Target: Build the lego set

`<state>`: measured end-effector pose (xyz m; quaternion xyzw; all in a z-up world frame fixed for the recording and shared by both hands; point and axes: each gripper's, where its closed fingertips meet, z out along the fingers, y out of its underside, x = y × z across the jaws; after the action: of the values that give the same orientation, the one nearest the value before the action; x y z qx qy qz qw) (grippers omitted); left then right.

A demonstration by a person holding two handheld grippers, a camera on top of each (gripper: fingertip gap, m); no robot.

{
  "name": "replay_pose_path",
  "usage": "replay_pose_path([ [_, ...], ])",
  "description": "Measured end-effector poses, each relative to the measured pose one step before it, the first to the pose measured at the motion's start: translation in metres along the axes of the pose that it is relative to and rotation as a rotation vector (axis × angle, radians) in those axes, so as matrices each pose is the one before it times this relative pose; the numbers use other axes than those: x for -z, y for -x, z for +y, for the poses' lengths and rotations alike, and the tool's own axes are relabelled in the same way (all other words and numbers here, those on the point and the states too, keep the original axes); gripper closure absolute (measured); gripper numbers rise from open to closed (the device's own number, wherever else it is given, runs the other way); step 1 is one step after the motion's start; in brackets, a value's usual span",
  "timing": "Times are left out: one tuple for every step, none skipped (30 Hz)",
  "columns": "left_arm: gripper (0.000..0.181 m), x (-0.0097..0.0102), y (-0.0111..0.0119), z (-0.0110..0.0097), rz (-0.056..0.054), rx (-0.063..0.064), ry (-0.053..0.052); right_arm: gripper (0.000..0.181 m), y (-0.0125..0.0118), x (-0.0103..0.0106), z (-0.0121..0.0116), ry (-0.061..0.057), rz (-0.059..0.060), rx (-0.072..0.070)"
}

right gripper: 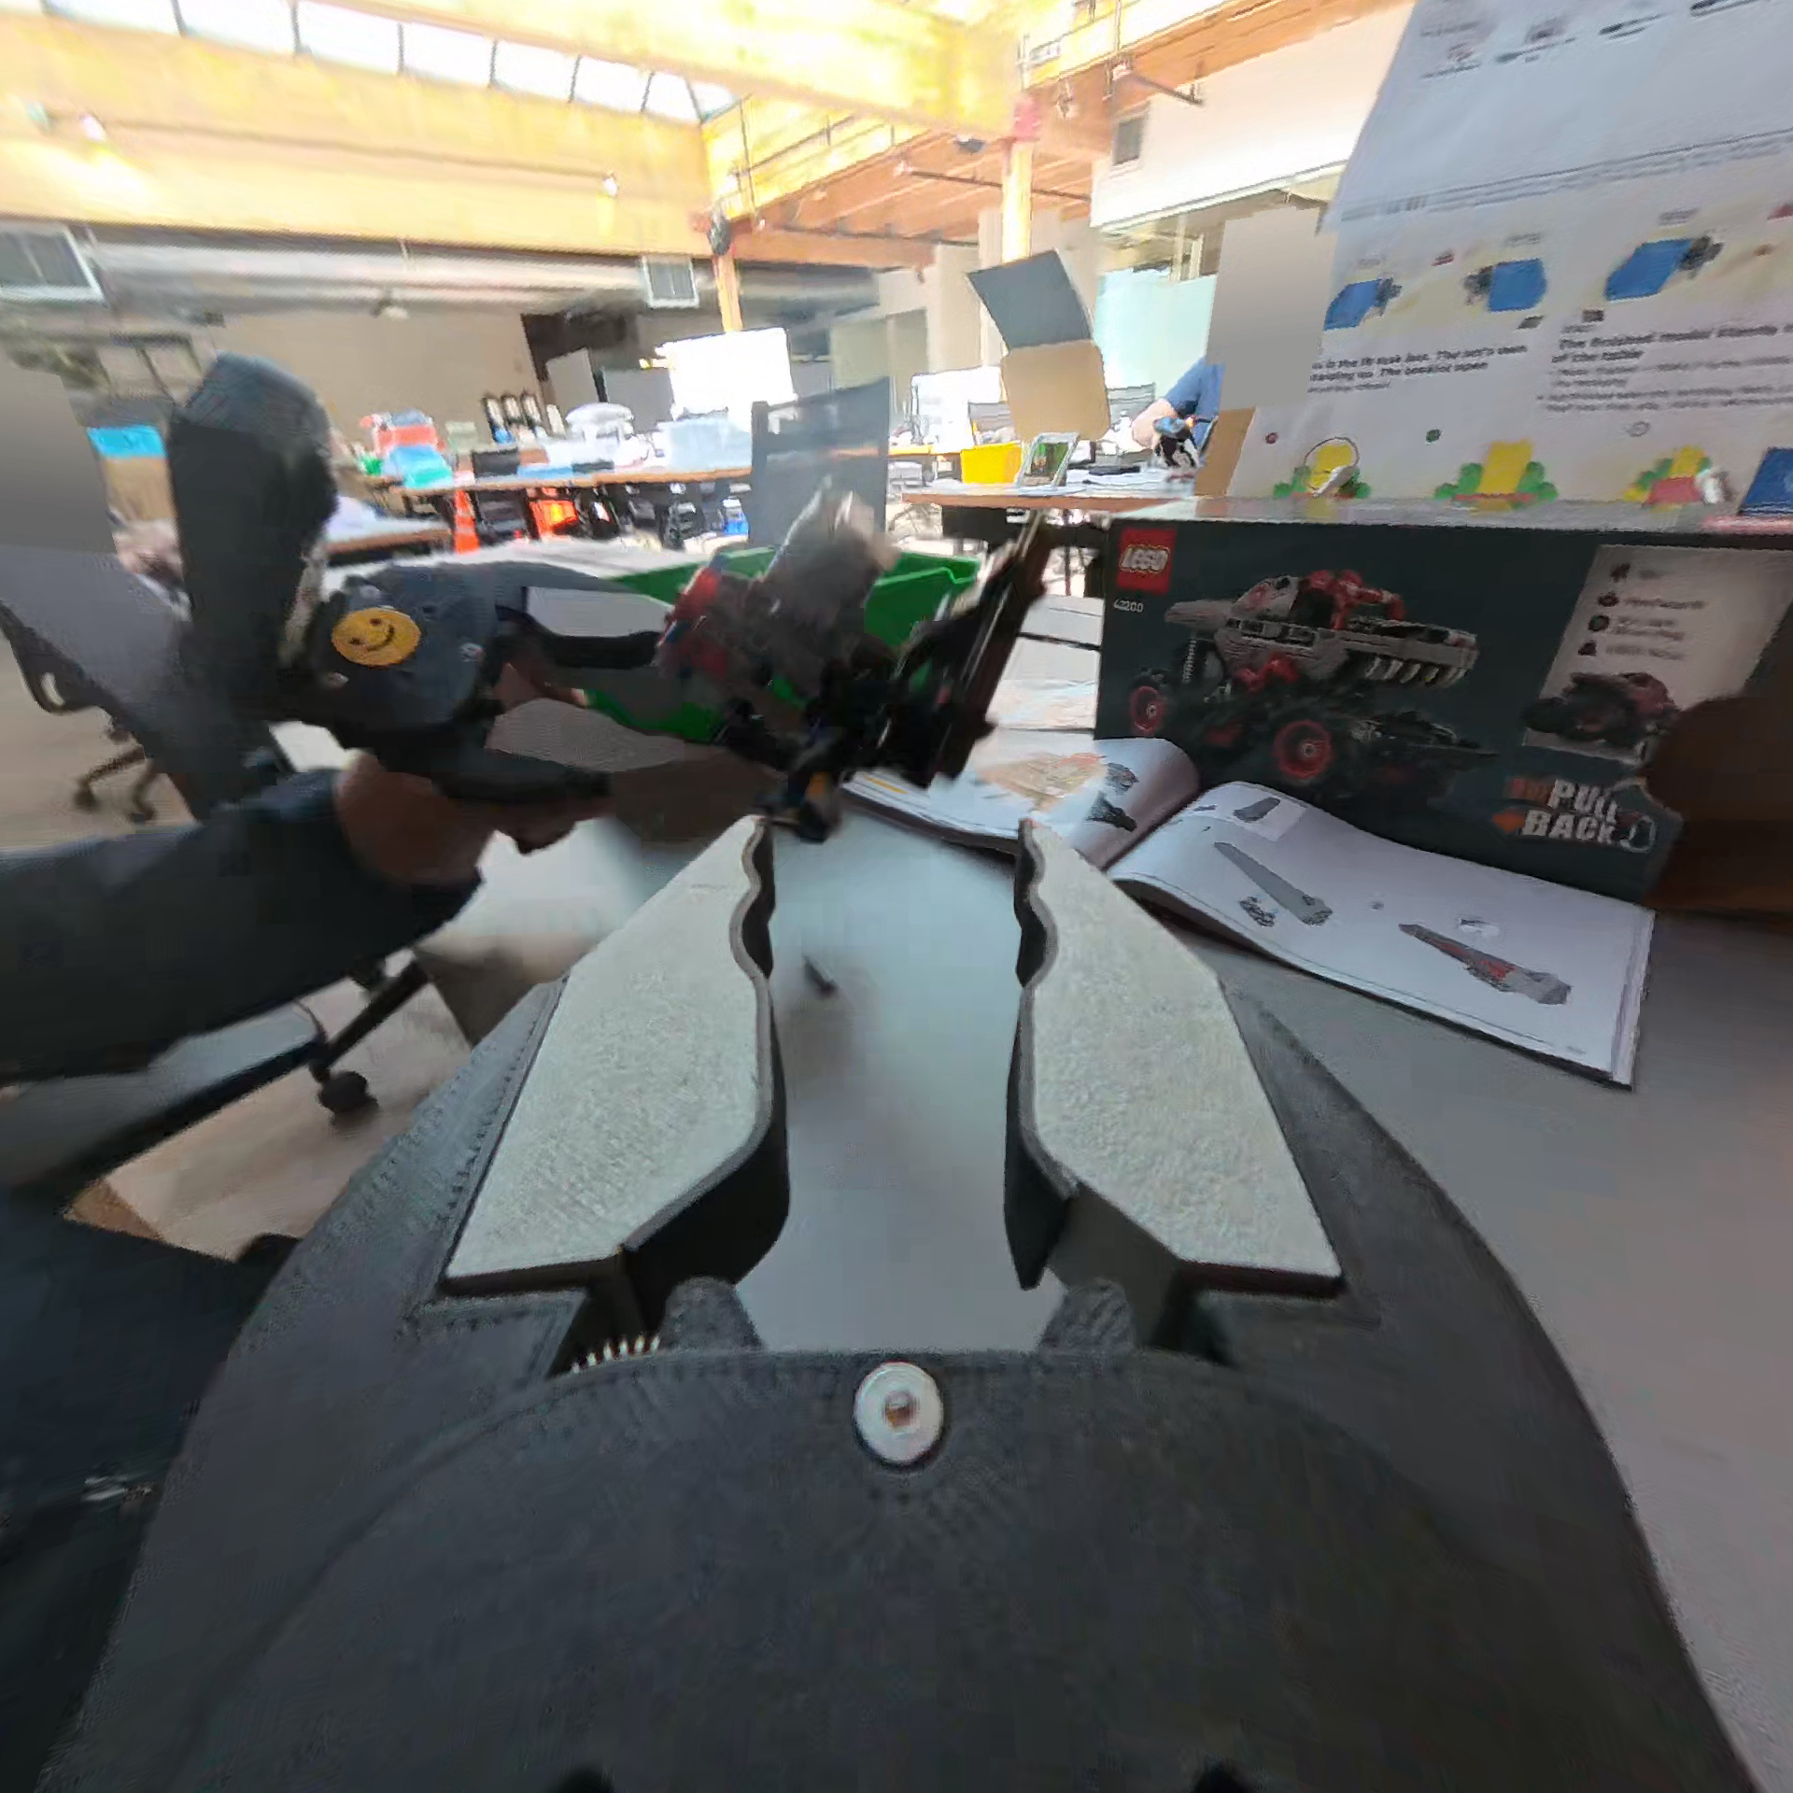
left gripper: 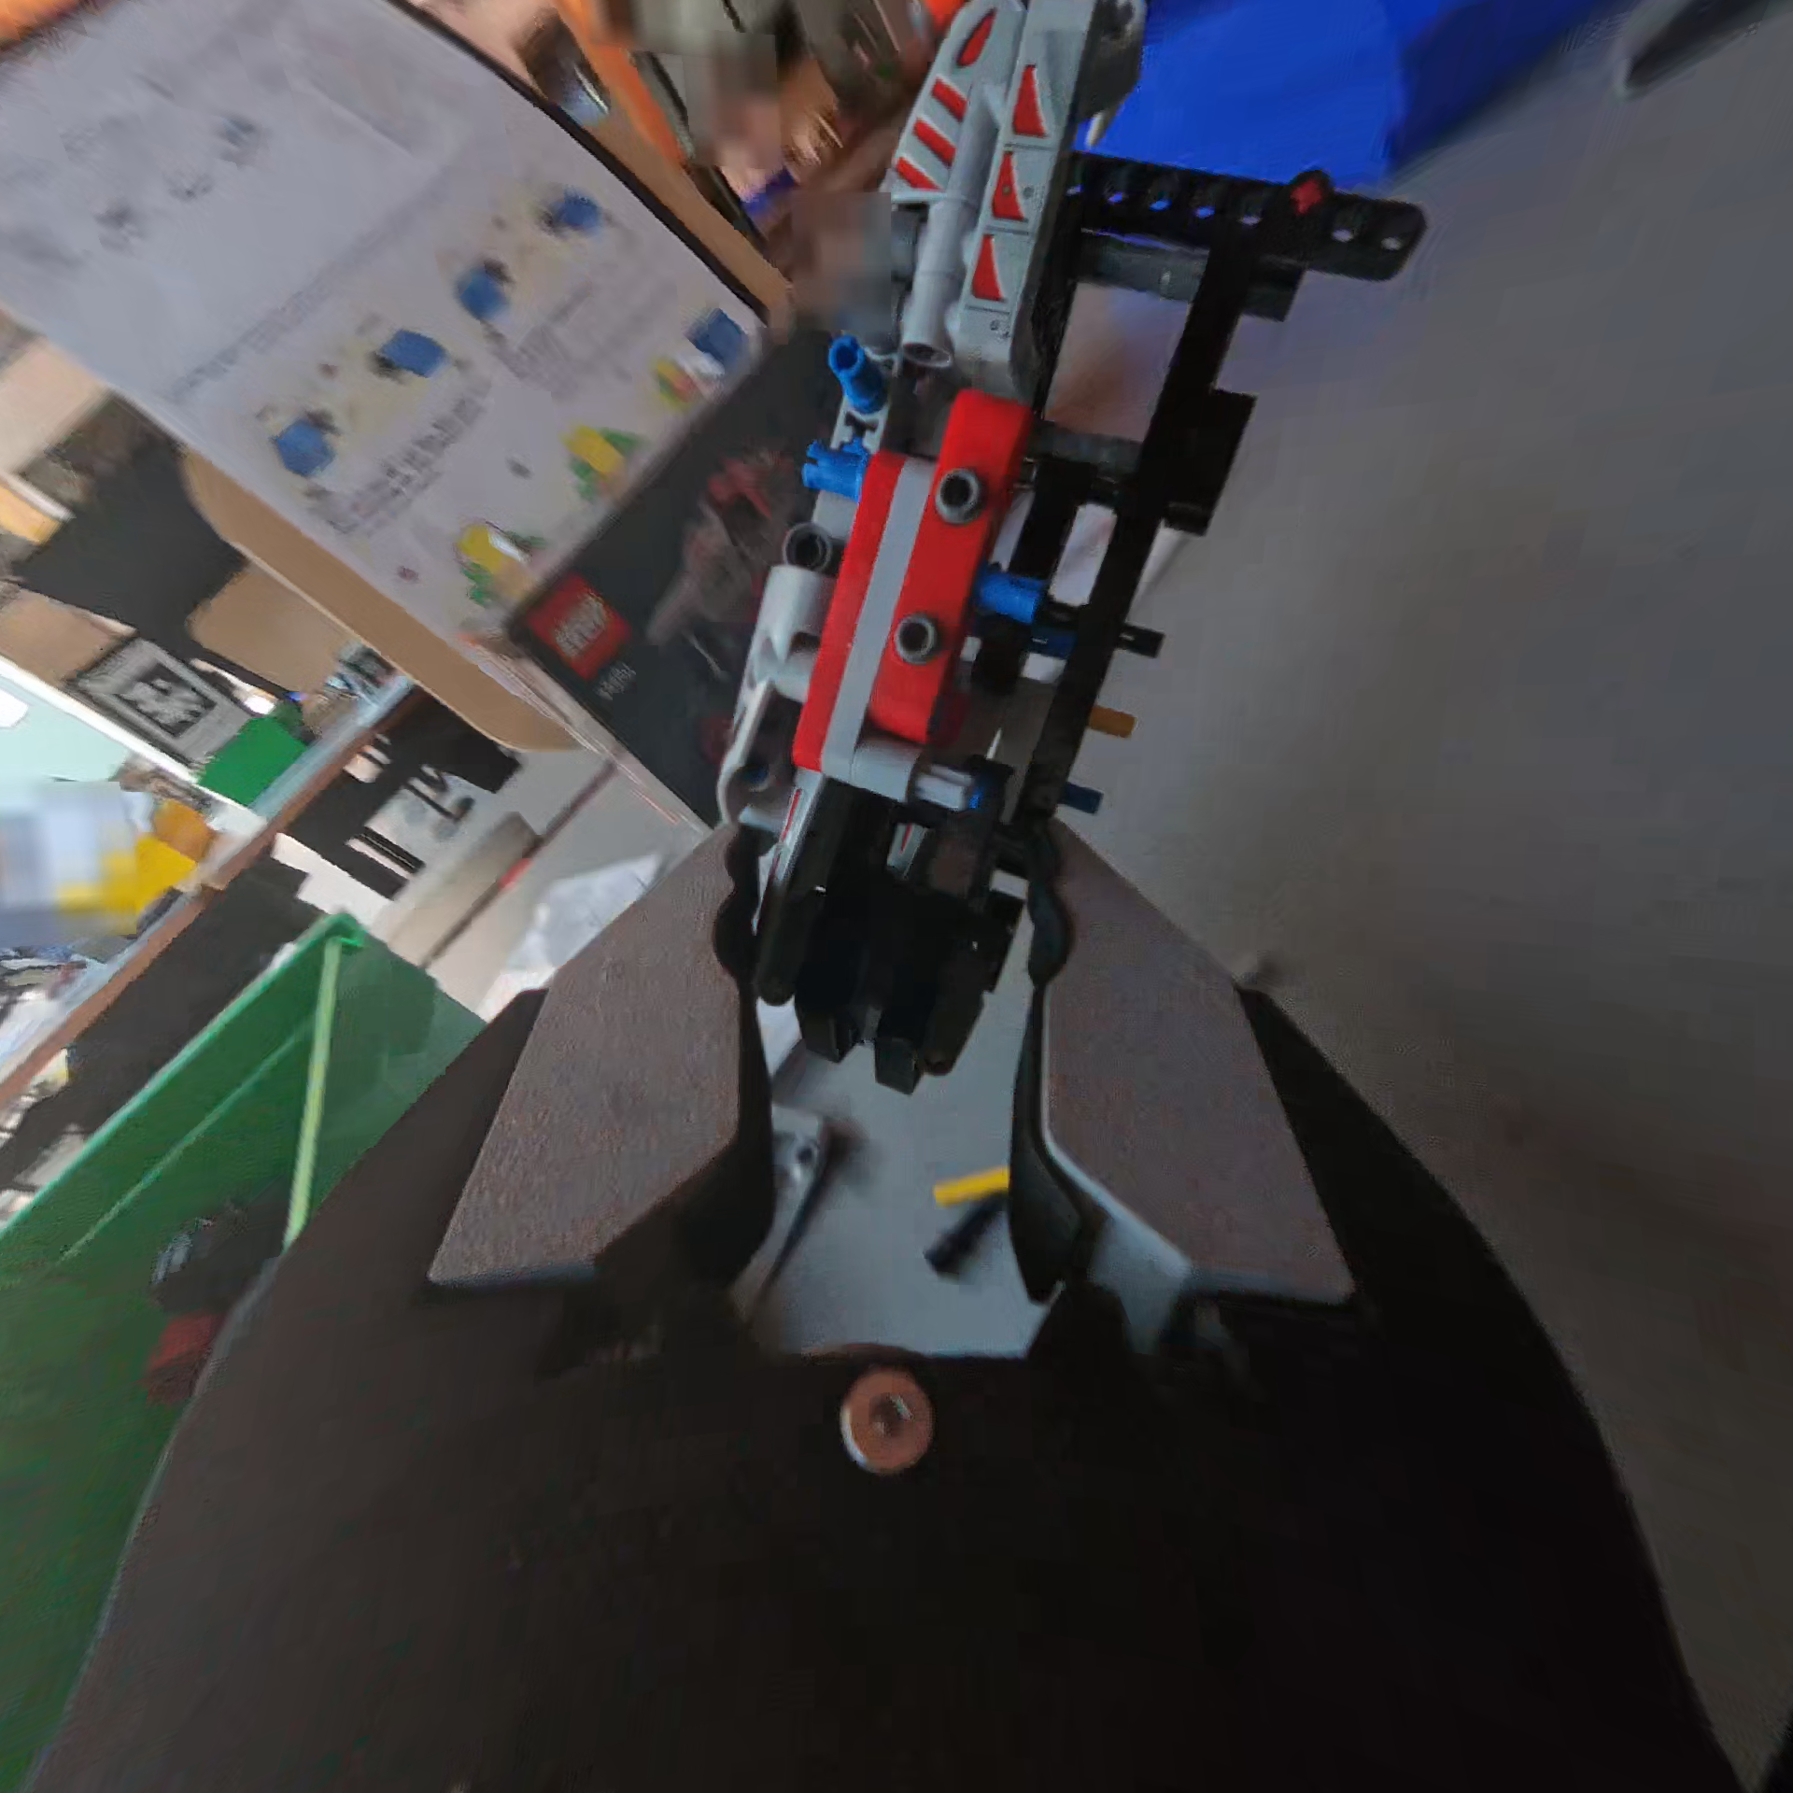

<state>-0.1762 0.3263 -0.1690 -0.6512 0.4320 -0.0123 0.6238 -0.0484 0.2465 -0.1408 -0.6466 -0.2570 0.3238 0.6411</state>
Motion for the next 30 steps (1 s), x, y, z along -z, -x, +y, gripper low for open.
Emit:
replay_pose_path([
  [0.127, 0.00624, 0.01371, -0.02220, -0.0768, 0.0300, -0.1067, 0.136, 0.01485, -0.00096, -0.00663, -0.0168, -0.0340, -0.0157],
  [0.127, 0.00642, 0.00836, -0.02551, -0.0536, -0.0007, -0.1359, 0.138, 0.01602, -0.00442, -0.00555, -0.0067, -0.0488, -0.0042],
  [0.127, 0.00434, 0.00307, -0.02294, -0.0291, -0.0264, -0.1279, 0.138, 0.01468, -0.00707, -0.00541, -0.0012, -0.0507, 0.0048],
  [0.128, 0.00104, 0.00086, -0.01505, -0.0246, -0.0372, -0.0791, 0.136, 0.01210, -0.00865, -0.00617, -0.0033, -0.0466, 0.0102],
  [0.127, -0.00157, -0.00040, -0.00661, -0.0157, -0.0249, -0.0264, 0.135, 0.00885, -0.00884, -0.00729, -0.0073, -0.0404, 0.0076],
  [0.127, -0.00138, -0.00189, -0.00396, -0.0005, -0.0019, -0.0176, 0.135, 0.00526, -0.00836, -0.00872, -0.0149, -0.0320, 0.0008],
  [0.128, 0.00021, -0.00223, -0.00561, 0.0040, 0.0019, -0.0426, 0.135, 0.00272, -0.00718, -0.01037, -0.0271, -0.0238, -0.0049],
  [0.128, 0.00028, 0.00012, -0.00254, -0.0105, -0.0014, -0.0241, 0.137, -0.00020, -0.00574, -0.01030, -0.0342, -0.0112, -0.0093],
  [0.128, 0.00041, 0.00216, -0.00017, -0.0198, 0.0057, -0.0068, 0.138, -0.00420, -0.00442, -0.00813, -0.0313, 0.0123, -0.0113],
  [0.128, 0.00087, 0.00219, -0.00071, -0.0118, 0.0178, -0.0131, 0.140, -0.00627, -0.00325, -0.00540, -0.0248, 0.0252, -0.0075],
  [0.128, 0.00108, 0.00169, -0.00033, -0.0002, 0.0312, -0.0135, 0.145, -0.00594, -0.00275, -0.00311, -0.0201, 0.0234, -0.0017],
  [0.127, 0.00147, 0.00113, -0.00064, 0.0077, 0.0343, -0.0174, 0.142, -0.00510, -0.00262, -0.00104, -0.0131, 0.0200, 0.0026],
  [0.127, 0.00161, 0.00102, -0.00119, 0.0065, 0.0275, -0.0223, 0.141, -0.00216, -0.00269, 0.00125, -0.0015, 0.0028, 0.0092],
  [0.127, 0.00116, 0.00038, -0.00064, 0.0093, 0.0236, -0.0165, 0.140, 0.00211, -0.00277, 0.00203, 0.0042, -0.0225, 0.0161],
  [0.127, 0.00028, -0.00092, 0.00062, 0.0169, 0.0265, -0.0078, 0.138, 0.00485, -0.00260, 0.00083, -0.0001, -0.0351, 0.0237],
  [0.128, -0.00050, -0.00219, 0.00183, 0.0235, 0.0289, 0.0005, 0.137, 0.00553, -0.00207, -0.00105, -0.0081, -0.0340, 0.0326],
  [0.127, -0.00069, -0.00197, 0.00275, 0.0139, 0.0193, 0.0047, 0.138, 0.00300, -0.00173, -0.00231, -0.0137, -0.0143, 0.0365],
  [0.127, -0.00031, -0.00158, 0.00221, 0.0047, 0.0069, 0.0011, 0.136, -0.00171, -0.00108, -0.00172, -0.0117, 0.0174, 0.0345],
  [0.127, -0.00017, -0.00089, 0.00107, -0.0012, 0.0034, -0.0032, 0.143, -0.00398, -0.00026, -0.00054, -0.0083, 0.0297, 0.0334],
  [0.127, 0.00012, -0.00090, 0.00033, 0.0018, 0.0080, -0.0031, 0.152, -0.00276, 0.00022, -0.00018, -0.0105, 0.0188, 0.0277],
  [0.128, 0.00009, -0.00071, 0.00021, 0.0037, 0.0110, -0.0002, 0.158, -0.00018, 0.00051, -0.00002, -0.0105, -0.0040, 0.0170],
  [0.128, 0.00028, -0.00037, 0.00011, 0.0009, 0.0042, 0.0006, 0.158, 0.00137, 0.00102, 0.00053, -0.0048, -0.0179, 0.0097],
  [0.128, 0.00048, 0.00046, 0.00016, -0.0051, -0.0054, 0.0013, 0.161, 0.00077, 0.00184, 0.00086, 0.0027, -0.0142, 0.0109],
  [0.127, 0.00049, 0.00042, 0.00040, -0.0063, -0.0076, 0.0023, 0.162, -0.00028, 0.00245, 0.00081, 0.0077, -0.0045, 0.0181],
  [0.128, 0.00039, -0.00025, 0.00046, -0.0012, -0.0033, 0.0021, 0.160, 0.00084, 0.00256, 0.00008, 0.0079, -0.0067, 0.0222],
  [0.127, -0.00011, -0.00178, 0.00043, 0.0113, 0.0094, -0.0006, 0.158, 0.00264, 0.00142, -0.00060, 0.0057, -0.0168, 0.0199],
  [0.127, -0.00006, -0.00177, -0.00031, 0.0132, 0.0201, -0.0075, 0.157, 0.00280, 0.00058, -0.00105, 0.0045, -0.0177, 0.0162],
  [0.128, -0.00012, -0.00150, -0.00003, 0.0080, 0.0133, -0.0061, 0.158, 0.00132, 0.00018, -0.00103, 0.0058, -0.0092, 0.0173],
  [0.128, -0.00034, -0.00165, 0.00012, 0.0049, 0.0000, -0.0026, 0.159, 0.00042, -0.00019, -0.00079, 0.0060, -0.0029, 0.0209],
  [0.127, -0.00070, -0.00293, 0.00028, 0.0106, -0.0069, 0.0006, 0.160, -0.00022, -0.00046, -0.00020, 0.0049, 0.0009, 0.0230],
])
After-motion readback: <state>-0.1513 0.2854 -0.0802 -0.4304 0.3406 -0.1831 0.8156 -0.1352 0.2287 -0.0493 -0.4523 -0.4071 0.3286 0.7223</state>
